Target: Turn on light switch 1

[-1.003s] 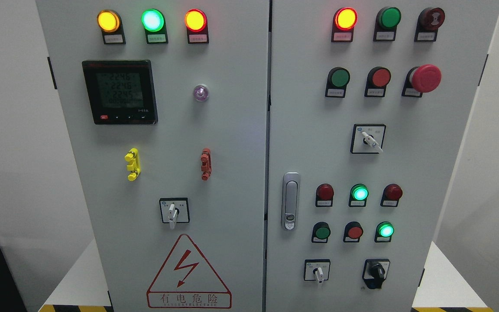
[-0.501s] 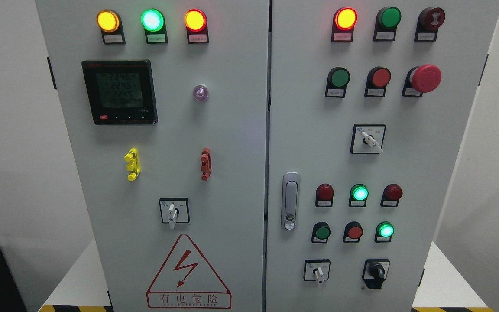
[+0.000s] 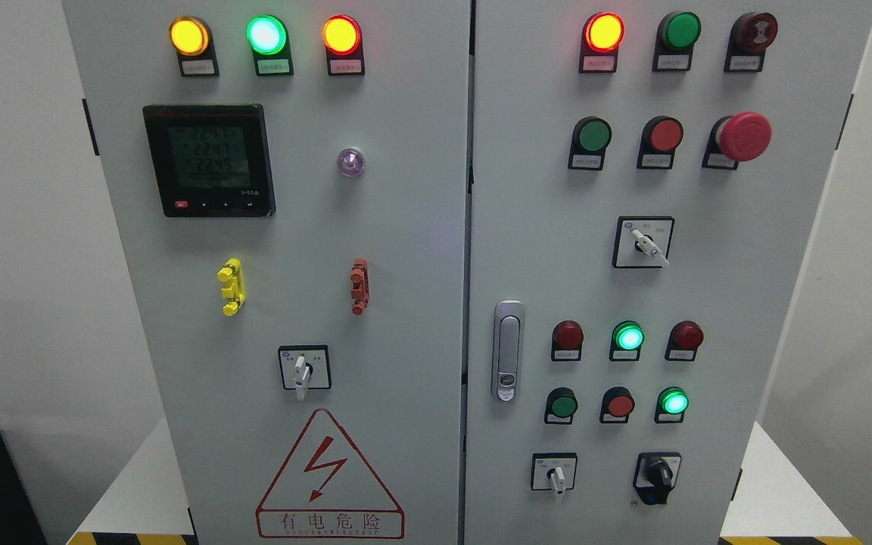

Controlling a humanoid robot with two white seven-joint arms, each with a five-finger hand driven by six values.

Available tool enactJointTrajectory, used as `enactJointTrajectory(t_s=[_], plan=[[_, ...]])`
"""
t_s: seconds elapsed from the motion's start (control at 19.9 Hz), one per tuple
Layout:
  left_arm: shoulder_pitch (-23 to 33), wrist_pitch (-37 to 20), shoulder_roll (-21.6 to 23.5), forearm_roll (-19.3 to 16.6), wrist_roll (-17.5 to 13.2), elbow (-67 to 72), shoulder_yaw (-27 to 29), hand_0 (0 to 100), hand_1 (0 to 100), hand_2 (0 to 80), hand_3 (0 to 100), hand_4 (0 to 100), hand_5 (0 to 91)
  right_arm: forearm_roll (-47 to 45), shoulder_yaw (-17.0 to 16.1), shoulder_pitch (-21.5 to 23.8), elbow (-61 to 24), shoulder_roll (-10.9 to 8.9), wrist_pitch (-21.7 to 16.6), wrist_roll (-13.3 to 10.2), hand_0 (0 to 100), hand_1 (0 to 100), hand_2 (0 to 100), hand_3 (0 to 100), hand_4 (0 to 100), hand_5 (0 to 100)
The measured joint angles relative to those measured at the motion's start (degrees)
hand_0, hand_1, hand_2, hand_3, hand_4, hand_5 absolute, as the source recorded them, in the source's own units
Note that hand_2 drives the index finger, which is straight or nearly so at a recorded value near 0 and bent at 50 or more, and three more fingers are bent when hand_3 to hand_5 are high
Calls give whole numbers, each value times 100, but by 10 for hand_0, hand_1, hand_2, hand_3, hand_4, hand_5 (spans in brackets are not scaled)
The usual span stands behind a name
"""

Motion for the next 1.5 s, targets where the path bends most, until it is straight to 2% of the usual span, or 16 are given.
enactJointTrajectory(t_s=[0.05,0.15,0.3,0.55,0.75,0.95,1.2,1.35,1.5], plan=[[-10,0,0,0,16,-137,2,80,358,323,599,741,548,0,0,0,0,0,0,0,0,0,0,0,0,0],[-56,-2,1,0,41,-441,5,68,384,350,653,809,741,0,0,0,0,0,0,0,0,0,0,0,0,0],[-213,-13,1,0,93,-799,12,53,417,388,731,882,847,0,-1,0,0,0,0,0,0,0,0,0,0,0],[-441,218,-41,0,317,-1225,11,39,469,445,848,928,872,0,0,0,0,0,0,0,0,0,0,0,0,0],[-612,544,-29,0,840,-1472,-3,30,495,477,897,956,876,0,1,0,0,0,0,0,0,0,0,0,0,0],[-717,844,-20,0,1223,-1677,-74,26,508,501,936,976,877,0,0,0,0,0,0,0,0,0,0,0,0,0],[-781,1380,-63,-101,2009,-1918,-272,32,546,531,1000,1000,886,0,-1,0,0,0,0,0,0,0,0,0,0,0],[-879,1682,-122,-206,2197,-2026,-417,34,553,535,1000,1000,887,0,-1,0,0,0,0,0,0,0,0,0,0,0],[-1152,2152,-206,-276,2248,-2106,-533,36,555,539,1000,1000,888,0,-1,0,0,0,0,0,0,0,0,0,0,0]])
